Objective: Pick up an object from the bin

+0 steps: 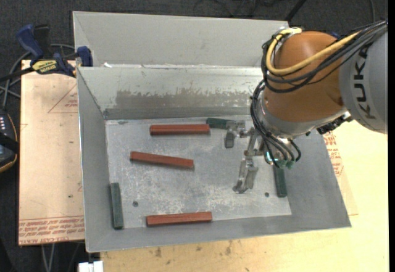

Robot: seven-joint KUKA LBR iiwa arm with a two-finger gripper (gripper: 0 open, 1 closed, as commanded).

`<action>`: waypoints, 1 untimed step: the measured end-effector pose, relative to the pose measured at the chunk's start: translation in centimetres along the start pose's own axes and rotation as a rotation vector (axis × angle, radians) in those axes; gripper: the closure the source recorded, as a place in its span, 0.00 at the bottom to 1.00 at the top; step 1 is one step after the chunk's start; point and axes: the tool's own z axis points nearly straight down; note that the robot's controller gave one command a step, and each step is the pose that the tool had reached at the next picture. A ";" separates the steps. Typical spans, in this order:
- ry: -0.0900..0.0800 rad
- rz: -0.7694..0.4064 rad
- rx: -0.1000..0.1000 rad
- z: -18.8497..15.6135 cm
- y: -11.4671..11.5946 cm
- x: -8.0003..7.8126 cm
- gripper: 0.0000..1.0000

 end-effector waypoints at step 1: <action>0.001 0.078 -0.002 9.4 6.2 -1.1 0.00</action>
Offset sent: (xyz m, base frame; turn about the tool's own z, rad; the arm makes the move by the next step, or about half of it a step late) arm 0.0120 0.0578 -0.0889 0.0843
